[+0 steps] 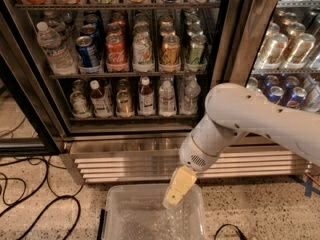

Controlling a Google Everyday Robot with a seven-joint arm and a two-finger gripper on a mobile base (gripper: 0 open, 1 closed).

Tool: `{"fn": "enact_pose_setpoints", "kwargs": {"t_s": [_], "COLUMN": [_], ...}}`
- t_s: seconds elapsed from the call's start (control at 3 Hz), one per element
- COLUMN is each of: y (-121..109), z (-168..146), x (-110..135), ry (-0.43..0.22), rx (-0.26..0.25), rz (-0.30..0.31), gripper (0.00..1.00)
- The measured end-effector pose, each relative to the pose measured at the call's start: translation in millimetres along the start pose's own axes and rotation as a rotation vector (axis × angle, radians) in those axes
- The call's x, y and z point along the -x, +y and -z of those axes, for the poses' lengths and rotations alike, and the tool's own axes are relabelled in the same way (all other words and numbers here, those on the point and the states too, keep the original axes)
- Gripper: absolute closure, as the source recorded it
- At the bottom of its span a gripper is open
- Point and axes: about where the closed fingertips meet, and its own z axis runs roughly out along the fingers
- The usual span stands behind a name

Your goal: Pick orange can from bottom shelf of fridge

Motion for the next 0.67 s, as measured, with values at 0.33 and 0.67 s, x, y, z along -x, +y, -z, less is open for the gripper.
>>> {"fn": "enact_pose_setpoints", "kwargs": {"t_s": [0.33, 0.67], "y": [-1, -2], "z": [-4, -16], "x": [-1, 4], "ry": [0.001, -0.013], "rx": [0.009, 0.007], "rz": [-0.002, 0.004], "gripper": [0.0, 0.0]}}
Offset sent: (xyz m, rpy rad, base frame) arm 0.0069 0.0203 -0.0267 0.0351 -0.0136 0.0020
